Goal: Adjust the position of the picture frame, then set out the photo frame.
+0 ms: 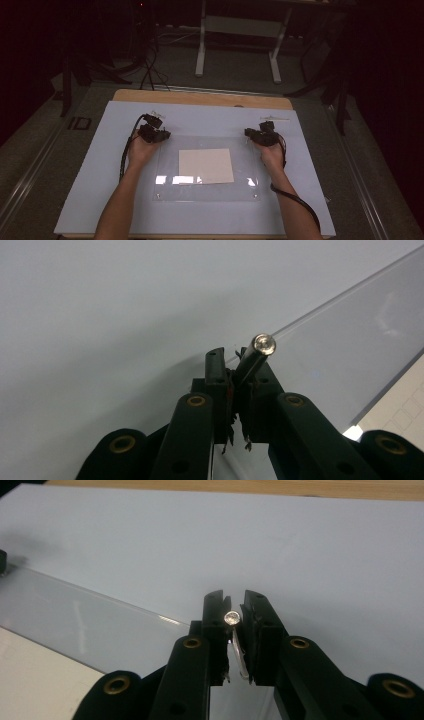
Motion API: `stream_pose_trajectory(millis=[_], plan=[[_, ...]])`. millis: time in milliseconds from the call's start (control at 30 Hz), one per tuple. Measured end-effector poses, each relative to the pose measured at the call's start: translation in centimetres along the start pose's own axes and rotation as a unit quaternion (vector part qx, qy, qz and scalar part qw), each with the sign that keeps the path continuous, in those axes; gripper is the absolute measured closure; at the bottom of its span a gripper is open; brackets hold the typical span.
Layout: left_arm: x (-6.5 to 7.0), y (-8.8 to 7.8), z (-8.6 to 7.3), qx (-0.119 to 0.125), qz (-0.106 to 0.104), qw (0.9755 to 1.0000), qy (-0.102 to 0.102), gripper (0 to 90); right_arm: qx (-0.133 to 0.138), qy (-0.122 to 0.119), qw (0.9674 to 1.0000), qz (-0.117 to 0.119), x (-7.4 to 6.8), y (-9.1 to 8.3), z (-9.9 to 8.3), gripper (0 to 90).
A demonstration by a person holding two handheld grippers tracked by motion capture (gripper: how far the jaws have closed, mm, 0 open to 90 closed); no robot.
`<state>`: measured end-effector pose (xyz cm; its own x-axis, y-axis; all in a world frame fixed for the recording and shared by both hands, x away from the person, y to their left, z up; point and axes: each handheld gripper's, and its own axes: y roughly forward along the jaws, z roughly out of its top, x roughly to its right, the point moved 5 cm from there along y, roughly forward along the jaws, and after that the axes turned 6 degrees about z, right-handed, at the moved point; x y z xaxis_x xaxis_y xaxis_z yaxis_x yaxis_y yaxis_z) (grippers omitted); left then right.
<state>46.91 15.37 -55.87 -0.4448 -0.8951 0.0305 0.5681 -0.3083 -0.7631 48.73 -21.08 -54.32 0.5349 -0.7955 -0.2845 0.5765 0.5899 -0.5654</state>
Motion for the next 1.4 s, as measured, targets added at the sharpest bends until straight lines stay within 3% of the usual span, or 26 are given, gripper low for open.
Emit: stream_pose_trajectory(millis=[133,200,267,400,600,833,1033,1133,1400], plan=[[0.0,-0.1,-0.3,0.009,-0.004,0.9998,-0.017,80.7,-0.001,-0.017,0.9999,-0.004,-0.1,-0.1,-0.1,79.7],[0.0,-0.3,-0.6,0.018,-0.004,0.9997,-0.018,78.2,0.007,-0.011,0.9999,0.007,0.0,-0.3,-0.2,72.4],[-0.2,-0.5,-1.0,0.024,-0.004,0.9995,-0.020,73.9,0.005,-0.009,0.9999,0.007,0.2,-0.5,-0.5,70.9],[-0.5,-0.9,-1.5,0.043,-0.006,0.9985,-0.032,68.9,-0.007,-0.030,0.9995,-0.006,0.5,-0.8,-0.8,66.1],[-0.6,-1.7,-1.6,0.067,-0.009,0.9971,-0.033,61.9,-0.016,-0.061,0.9977,-0.022,0.2,-1.1,-1.0,59.3],[-0.5,-2.4,-1.5,0.104,-0.003,0.9935,-0.045,55.1,-0.020,-0.091,0.9951,-0.035,-0.2,-1.0,-1.5,55.1],[-0.4,-2.9,-1.5,0.141,-0.004,0.9886,-0.053,54.5,0.002,-0.064,0.9976,-0.025,0.2,-1.1,-1.8,59.5],[-0.4,-3.0,-1.6,0.146,-0.001,0.9879,-0.050,54.2,0.008,-0.058,0.9980,-0.024,0.4,-1.1,-2.0,65.1],[-0.5,-2.9,-1.9,0.152,0.005,0.9871,-0.050,56.7,0.011,-0.074,0.9969,-0.025,-0.1,-1.0,-2.1,84.6]])
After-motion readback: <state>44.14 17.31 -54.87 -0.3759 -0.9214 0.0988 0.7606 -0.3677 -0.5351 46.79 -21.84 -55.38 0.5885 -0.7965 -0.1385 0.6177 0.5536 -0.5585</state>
